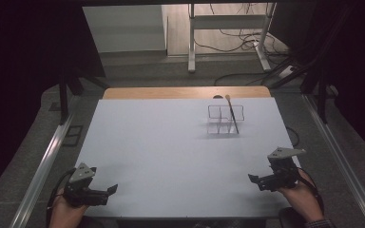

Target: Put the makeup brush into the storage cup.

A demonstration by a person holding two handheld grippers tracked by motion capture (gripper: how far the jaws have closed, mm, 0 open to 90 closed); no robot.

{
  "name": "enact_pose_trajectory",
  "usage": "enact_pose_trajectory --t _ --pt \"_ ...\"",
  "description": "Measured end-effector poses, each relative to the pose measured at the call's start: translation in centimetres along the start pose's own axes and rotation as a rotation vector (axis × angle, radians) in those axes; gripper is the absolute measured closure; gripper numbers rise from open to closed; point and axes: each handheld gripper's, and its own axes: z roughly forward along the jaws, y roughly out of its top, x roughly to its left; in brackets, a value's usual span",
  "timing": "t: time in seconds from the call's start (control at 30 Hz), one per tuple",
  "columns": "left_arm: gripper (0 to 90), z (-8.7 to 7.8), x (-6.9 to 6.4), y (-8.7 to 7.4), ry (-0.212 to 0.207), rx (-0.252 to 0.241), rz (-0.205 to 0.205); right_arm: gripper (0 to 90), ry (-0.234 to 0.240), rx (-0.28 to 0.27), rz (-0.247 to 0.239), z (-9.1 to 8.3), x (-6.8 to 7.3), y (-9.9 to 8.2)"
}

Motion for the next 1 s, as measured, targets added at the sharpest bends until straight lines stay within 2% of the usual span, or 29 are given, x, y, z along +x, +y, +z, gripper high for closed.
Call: enact_pose_trajectory --t 0.27,0.87,1.0 --pt "0.2 0.0 0.0 0.0 -0.001 0.001 -0.001 0.0 -0.013 0.007 0.013 -0.5 -0.3 -0.8" --pt "0.1 0.1 0.0 -0.1 0.000 0.006 -0.005 0.0 -0.047 -0.003 0.049 -1.6 -1.0 -1.5" --pt "0.1 0.1 0.1 0.1 0.000 0.006 -0.006 0.0 -0.051 0.001 0.043 -1.6 -1.1 -1.6"
